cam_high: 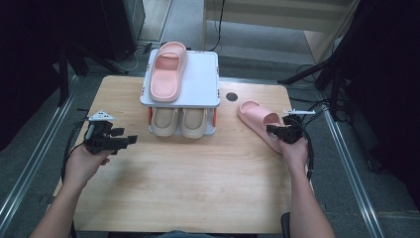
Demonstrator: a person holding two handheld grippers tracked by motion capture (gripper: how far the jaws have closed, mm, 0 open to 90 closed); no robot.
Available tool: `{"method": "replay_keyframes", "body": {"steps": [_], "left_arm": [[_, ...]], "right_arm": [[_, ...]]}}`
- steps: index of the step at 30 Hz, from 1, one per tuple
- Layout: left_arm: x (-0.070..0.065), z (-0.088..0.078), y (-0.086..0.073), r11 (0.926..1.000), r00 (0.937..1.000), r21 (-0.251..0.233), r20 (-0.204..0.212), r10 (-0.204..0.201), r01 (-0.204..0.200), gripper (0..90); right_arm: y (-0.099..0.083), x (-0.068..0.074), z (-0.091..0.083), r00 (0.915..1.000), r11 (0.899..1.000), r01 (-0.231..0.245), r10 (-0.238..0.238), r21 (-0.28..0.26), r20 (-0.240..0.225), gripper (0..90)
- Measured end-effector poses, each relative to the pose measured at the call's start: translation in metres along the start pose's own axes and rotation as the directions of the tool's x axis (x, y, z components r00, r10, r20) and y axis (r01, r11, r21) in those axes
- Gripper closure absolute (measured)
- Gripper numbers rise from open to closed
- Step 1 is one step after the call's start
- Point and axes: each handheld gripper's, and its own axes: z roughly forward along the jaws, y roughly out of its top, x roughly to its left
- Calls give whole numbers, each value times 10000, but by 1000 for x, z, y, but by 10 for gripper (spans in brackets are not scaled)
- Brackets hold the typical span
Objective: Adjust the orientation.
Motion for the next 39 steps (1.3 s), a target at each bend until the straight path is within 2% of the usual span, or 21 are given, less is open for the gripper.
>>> {"method": "replay_keyframes", "body": {"steps": [3, 9, 18, 22, 26, 27, 34, 39], "left_arm": [[1, -1, -4, 10000, 10000, 52, -86, 11, -11, 354], [6, -3, -9, 9998, 9996, 64, -163, -210, 211, 353], [5, 1, -11, 9996, 9997, 212, -159, -205, 208, 353], [9, 0, -10, 9995, 9995, 178, -185, -260, 264, 352], [13, 1, -8, 9993, 9993, 167, -176, -328, 331, 352], [14, 4, -6, 9991, 9992, 162, -123, -379, 381, 353], [16, 14, 0, 9988, 9994, 334, -9, -358, 358, 353], [17, 23, 9, 9987, 9997, 443, 83, -241, 237, 354]], "right_arm": [[3, 4, 4, 9999, 9999, 41, -40, 111, -140, 882], [8, 19, 14, 9986, 9980, 472, -461, 427, -258, 869], [12, 30, 18, 9985, 9990, 276, -258, 358, -476, 849], [14, 28, 10, 9989, 9999, 153, -151, 46, -443, 775], [14, 26, 2, 9991, 9998, 183, -182, 21, -385, 715], [12, 25, -4, 9992, 9998, 154, -157, -83, -379, 683], [2, 19, -27, 9990, 9981, 181, -205, -594, -404, 615], [-8, 13, -38, 9996, 9967, 107, -128, -805, -261, 571]]}}
